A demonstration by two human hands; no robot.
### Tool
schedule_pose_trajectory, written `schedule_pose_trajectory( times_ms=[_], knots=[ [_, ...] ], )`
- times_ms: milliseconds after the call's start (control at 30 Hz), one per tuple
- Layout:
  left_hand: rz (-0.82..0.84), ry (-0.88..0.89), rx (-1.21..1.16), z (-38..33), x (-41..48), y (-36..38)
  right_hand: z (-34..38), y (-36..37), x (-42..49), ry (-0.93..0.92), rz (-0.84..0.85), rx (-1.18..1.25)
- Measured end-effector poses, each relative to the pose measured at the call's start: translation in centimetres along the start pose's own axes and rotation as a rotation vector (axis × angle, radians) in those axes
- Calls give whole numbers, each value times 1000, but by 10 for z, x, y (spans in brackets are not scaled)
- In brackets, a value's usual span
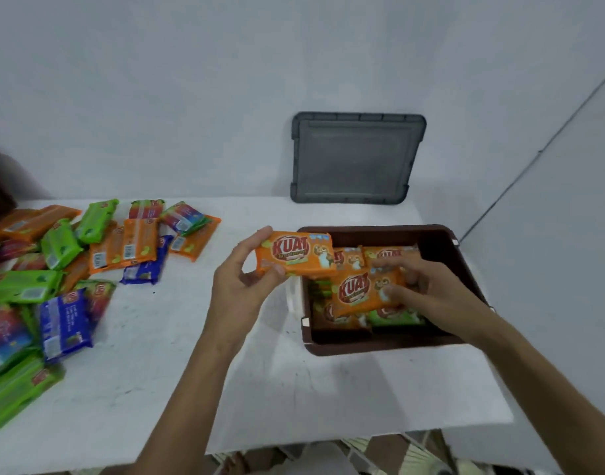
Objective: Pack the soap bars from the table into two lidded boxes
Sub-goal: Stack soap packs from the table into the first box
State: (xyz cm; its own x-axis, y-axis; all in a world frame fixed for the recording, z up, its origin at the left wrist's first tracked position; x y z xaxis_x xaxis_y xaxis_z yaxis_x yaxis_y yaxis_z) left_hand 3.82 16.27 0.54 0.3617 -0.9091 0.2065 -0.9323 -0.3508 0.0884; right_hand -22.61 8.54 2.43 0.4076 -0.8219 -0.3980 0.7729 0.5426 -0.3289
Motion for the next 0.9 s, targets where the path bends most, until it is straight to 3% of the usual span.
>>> schedule_pose_trajectory(
  times_ms=[200, 333, 533, 600, 733, 800, 900],
  knots=[
    [-45, -58, 52, 25, -2, 37, -26, 13, 30, 148, 202, -51],
    [-78, -48, 93, 29, -3, 42, -38, 23, 55, 269, 201, -144],
    [-69, -44, 116, 30, -3, 44, -40, 29, 72, 75, 34, -853],
    [-55, -36, 137, 29, -2, 44, -38, 31, 69, 1, -16, -982],
    [-14, -19, 169, 26, -2, 45, -27, 22, 57, -42, 19, -1013],
    [1, -11, 167, 24, -3, 47, -17, 12, 50, -89, -113, -974],
    [10, -19, 103, 19, -3, 53, -6, -1, 39, -128, -232, -597]
  ],
)
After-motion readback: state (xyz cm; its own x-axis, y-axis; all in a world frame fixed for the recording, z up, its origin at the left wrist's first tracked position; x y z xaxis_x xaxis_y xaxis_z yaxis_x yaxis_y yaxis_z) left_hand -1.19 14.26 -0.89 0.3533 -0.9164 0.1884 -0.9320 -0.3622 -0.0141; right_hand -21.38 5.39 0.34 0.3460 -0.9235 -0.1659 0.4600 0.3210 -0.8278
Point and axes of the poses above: each hand's wrist, its own x-axis towards the middle knuckle, its own y-axis out of the palm, z = x × y, the point moved 1 cm from there along x, towards the middle knuckle, and after that the axes turned 13 degrees about y, right-handed, at the moved point
